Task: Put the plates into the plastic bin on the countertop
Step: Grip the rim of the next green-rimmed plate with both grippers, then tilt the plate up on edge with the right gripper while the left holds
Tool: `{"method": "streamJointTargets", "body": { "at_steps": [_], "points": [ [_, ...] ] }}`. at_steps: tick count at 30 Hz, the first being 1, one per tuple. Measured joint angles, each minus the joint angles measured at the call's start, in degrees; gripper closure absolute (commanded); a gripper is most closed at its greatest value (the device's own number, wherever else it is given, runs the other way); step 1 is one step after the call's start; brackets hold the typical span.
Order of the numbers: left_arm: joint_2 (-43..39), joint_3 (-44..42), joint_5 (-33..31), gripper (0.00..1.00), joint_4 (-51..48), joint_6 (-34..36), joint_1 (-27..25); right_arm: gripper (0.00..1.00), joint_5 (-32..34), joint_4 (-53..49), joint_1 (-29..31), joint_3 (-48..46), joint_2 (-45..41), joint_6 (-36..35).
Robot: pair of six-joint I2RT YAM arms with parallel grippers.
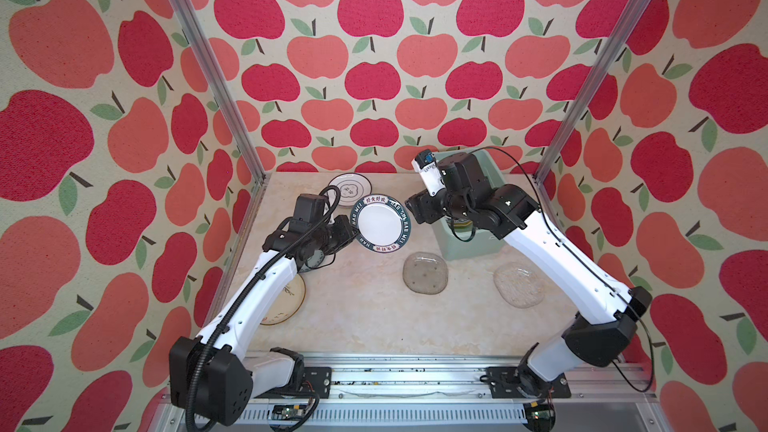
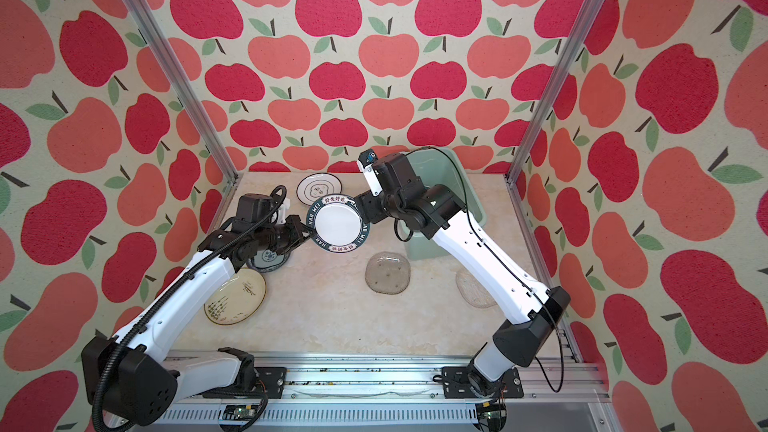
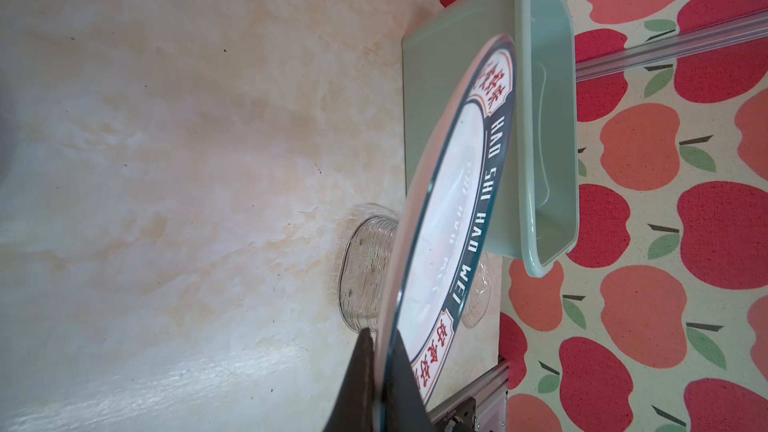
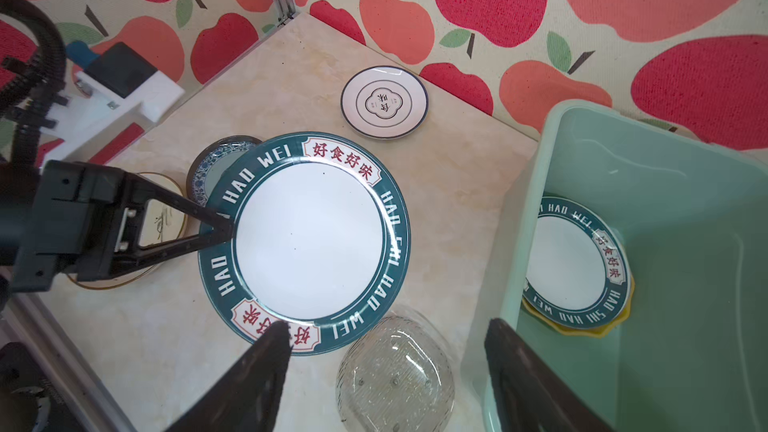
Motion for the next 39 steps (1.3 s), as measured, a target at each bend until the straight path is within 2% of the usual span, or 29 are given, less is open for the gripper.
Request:
{"method": "streamJointTargets", "body": {
  "at_steps": [7, 15, 20, 25, 30, 39],
  "points": [
    [-4.3, 2.1, 6.1, 0.95, -4.3, 0.9, 0.3, 0.24, -15.0, -0.9, -7.6, -6.6, -6.1, 10.5],
    [-4.3, 5.7, 11.3, 0.95, -4.7, 0.0, -0.4, 0.25, -26.9, 3.3, -14.3, -18.1, -13.5, 19.3],
    [-4.3, 6.1, 12.4, 0.95, -4.2, -2.3, -1.4, 0.25, -34.0, 8.4, -17.1, -23.6, -15.8, 24.2],
    [-4.3, 6.1, 12.3, 0.95, -2.6, -4.6, -3.2, 0.30, -42.1, 18.4, -17.3, -30.8, -16.6, 31.1],
    [-4.3, 6.1, 11.2, 0.95, -0.4, -6.9, -5.4, 0.36, -45.2, 25.8, -17.3, -35.0, -16.5, 36.9],
    [-4.3, 6.1, 6.5, 0.95, 3.0, -9.9, -8.9, 0.54, -46.3, 35.0, -17.3, -35.9, -16.3, 42.7]
  ]
}}
